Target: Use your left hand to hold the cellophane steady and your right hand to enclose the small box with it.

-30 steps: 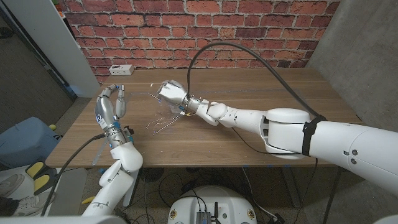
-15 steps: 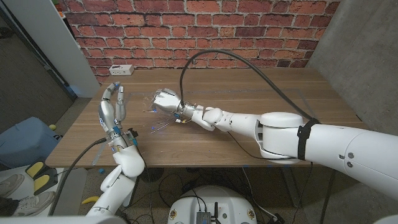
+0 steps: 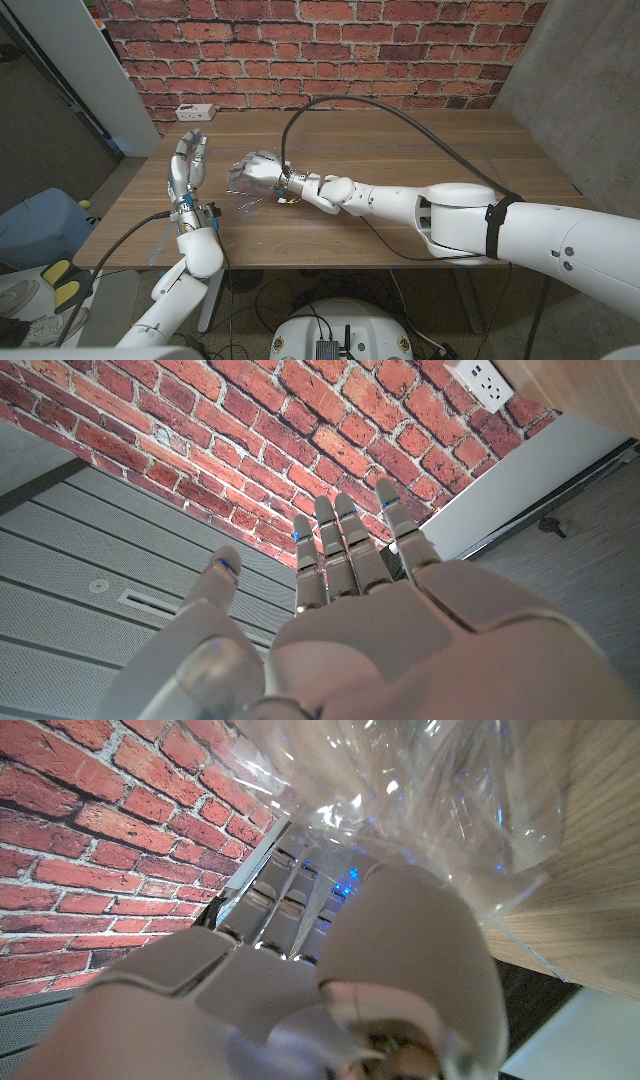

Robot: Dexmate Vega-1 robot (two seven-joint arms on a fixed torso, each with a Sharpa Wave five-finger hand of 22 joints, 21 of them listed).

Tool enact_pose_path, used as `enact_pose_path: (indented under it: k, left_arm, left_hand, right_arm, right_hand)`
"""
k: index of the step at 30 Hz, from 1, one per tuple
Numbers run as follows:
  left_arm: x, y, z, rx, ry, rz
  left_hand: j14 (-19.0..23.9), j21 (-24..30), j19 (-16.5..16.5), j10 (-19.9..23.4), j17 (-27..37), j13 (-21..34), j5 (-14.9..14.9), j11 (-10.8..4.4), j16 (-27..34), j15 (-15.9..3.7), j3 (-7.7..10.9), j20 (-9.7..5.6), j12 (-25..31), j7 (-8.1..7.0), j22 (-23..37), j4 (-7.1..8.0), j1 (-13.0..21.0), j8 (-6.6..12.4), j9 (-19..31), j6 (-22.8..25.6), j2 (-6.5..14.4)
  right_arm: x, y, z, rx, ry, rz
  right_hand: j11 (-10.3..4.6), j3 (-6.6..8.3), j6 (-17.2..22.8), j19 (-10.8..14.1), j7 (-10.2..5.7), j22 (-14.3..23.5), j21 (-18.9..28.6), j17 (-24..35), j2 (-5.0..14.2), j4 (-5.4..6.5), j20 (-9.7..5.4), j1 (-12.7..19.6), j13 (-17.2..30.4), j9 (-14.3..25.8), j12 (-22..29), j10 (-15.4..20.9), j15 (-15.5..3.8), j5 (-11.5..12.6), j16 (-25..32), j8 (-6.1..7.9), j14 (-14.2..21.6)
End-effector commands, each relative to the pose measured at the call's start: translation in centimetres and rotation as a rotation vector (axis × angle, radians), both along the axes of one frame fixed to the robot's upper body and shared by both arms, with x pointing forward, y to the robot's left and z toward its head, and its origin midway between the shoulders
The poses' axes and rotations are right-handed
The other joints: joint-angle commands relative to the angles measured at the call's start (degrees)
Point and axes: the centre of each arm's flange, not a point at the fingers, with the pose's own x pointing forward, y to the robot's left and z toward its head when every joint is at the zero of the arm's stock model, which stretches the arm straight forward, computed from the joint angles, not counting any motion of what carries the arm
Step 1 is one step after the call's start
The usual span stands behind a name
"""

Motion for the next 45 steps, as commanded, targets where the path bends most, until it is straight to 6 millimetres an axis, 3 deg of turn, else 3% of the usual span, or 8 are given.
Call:
enact_pose_path:
  k: [1, 10, 18, 22, 28, 34, 40, 45]
  left_arm:
    - [2.6, 0.5, 2.8, 0.165, 0.210, -0.075]
    - [3.2, 0.2, 2.9, 0.242, 0.327, -0.001]
    - [2.6, 0.1, 2.1, 0.254, 0.325, 0.159]
    - [2.7, -0.1, 2.0, 0.296, 0.375, 0.223]
    - [3.2, -0.3, 1.8, 0.369, 0.474, 0.265]
    - [4.2, -0.6, 2.0, 0.461, 0.612, 0.251]
    - [5.6, -1.3, 2.1, 0.564, 0.778, 0.211]
    - [6.3, -1.5, 1.9, 0.602, 0.853, 0.216]
  left_hand:
    - [-4.52, -2.81, -5.12, -0.31, -2.07, -2.14, -0.54, -0.83, -0.71, -0.30, -0.86, -1.11, -1.89, -0.10, -1.10, 0.40, -2.20, -1.56, -2.52, 0.37, -0.33]
    - [-8.86, -5.87, -10.18, 1.25, -3.67, -4.87, -0.36, -0.88, -0.40, -0.10, -2.94, -1.72, -3.36, 0.91, -1.81, 2.16, -6.16, -2.17, -5.08, 2.64, -1.54]
    - [1.15, -5.87, -4.13, 10.60, -4.41, -9.31, 0.05, 0.07, 2.35, -0.87, -4.80, -1.26, -2.51, 6.19, -1.79, 5.79, -7.16, 4.57, -5.22, 24.08, 0.24]
    - [8.93, -4.94, -0.04, 18.11, -4.53, -10.01, 0.06, -0.24, 3.47, -2.13, -2.51, -1.54, -0.13, 9.03, -1.56, 4.84, -4.63, 7.43, -3.81, 31.44, 2.92]
    - [10.91, -4.64, 1.29, 19.60, -4.72, -10.62, 1.04, -0.40, 3.29, -2.85, -0.32, -2.23, -0.06, 9.28, -1.54, 3.42, -2.45, 7.66, -4.27, 33.61, 4.61]
    - [10.23, -4.41, 2.65, 15.58, -4.83, -11.91, 1.27, -1.13, 1.51, -3.36, 1.11, -2.78, -2.80, 8.56, -1.49, 2.74, -2.14, 3.81, -6.21, 28.94, 4.47]
    - [3.14, -4.59, 3.26, 7.80, -4.95, -13.48, 1.46, -1.90, -0.91, -3.01, 3.87, -2.56, -7.41, 5.99, -1.40, 2.51, -1.94, -2.57, -7.81, 19.87, 5.17]
    - [-2.32, -5.72, 1.08, 3.03, -5.00, -14.03, 1.24, -2.71, -1.24, -3.19, 5.07, -2.86, -9.08, 4.51, -1.41, 2.33, -2.07, -4.74, -8.06, 14.03, 4.97]
  right_arm:
    - [1.1, -0.4, -0.2, -0.057, 0.098, -0.156]
    - [1.8, -0.3, 0.2, -0.053, 0.155, -0.219]
    - [2.3, -0.3, 0.9, 0.010, 0.147, -0.241]
    - [2.6, -0.4, 1.3, 0.031, 0.147, -0.244]
    - [2.8, -0.5, 1.9, 0.043, 0.154, -0.252]
    - [3.0, -0.7, 2.4, 0.054, 0.163, -0.262]
    - [3.3, -0.8, 2.7, 0.058, 0.168, -0.271]
    - [3.5, -0.7, 2.7, 0.050, 0.177, -0.273]
  right_hand:
    - [1.74, -4.69, -4.55, -0.64, -0.10, -0.06, -2.04, -0.61, -3.37, 3.80, -1.85, -9.74, 0.04, -0.12, 0.25, -2.80, -9.20, 1.80, -1.14, -0.09, -2.43]
    - [4.11, -11.67, -13.77, -2.84, 0.75, 0.02, -7.03, -0.79, -7.92, 8.55, 1.13, -21.29, 0.03, -0.19, -0.05, -9.57, -7.53, 5.42, -2.18, -0.21, -9.68]
    - [4.57, -11.77, -17.03, -3.94, 1.64, 0.03, -8.58, -0.86, -6.62, 8.91, 1.80, -21.55, 0.02, -0.18, -0.31, -12.71, -6.10, 6.51, -2.71, -0.33, -13.02]
    - [4.54, -11.56, -17.59, -4.09, 1.83, 0.03, -8.86, -0.90, -6.20, 8.75, 2.09, -21.13, 0.02, -0.18, -0.29, -13.21, -5.92, 6.77, -2.78, -0.32, -13.65]
    - [4.64, -11.74, -18.50, -4.20, 2.17, 0.03, -9.21, -0.93, -6.20, 8.81, 2.23, -21.30, 0.02, -0.18, -0.25, -13.89, -5.53, 6.97, -2.74, -0.37, -14.20]
    - [4.67, -12.44, -19.68, -4.50, 2.61, 0.04, -9.72, -0.97, -6.88, 9.00, 2.61, -22.05, 0.03, -0.18, -0.18, -14.64, -5.02, 7.10, -2.67, -0.39, -14.82]
    - [4.84, -12.83, -20.63, -4.50, 3.11, 0.06, -10.01, -0.94, -7.03, 9.25, 2.62, -22.64, 0.04, -0.17, -0.13, -15.13, -4.65, 7.22, -2.54, -0.42, -15.14]
    - [4.92, -12.98, -21.04, -4.46, 3.28, 0.06, -10.16, -0.93, -7.04, 9.34, 2.55, -22.85, 0.04, -0.17, -0.09, -15.40, -4.62, 7.32, -2.45, -0.37, -15.23]
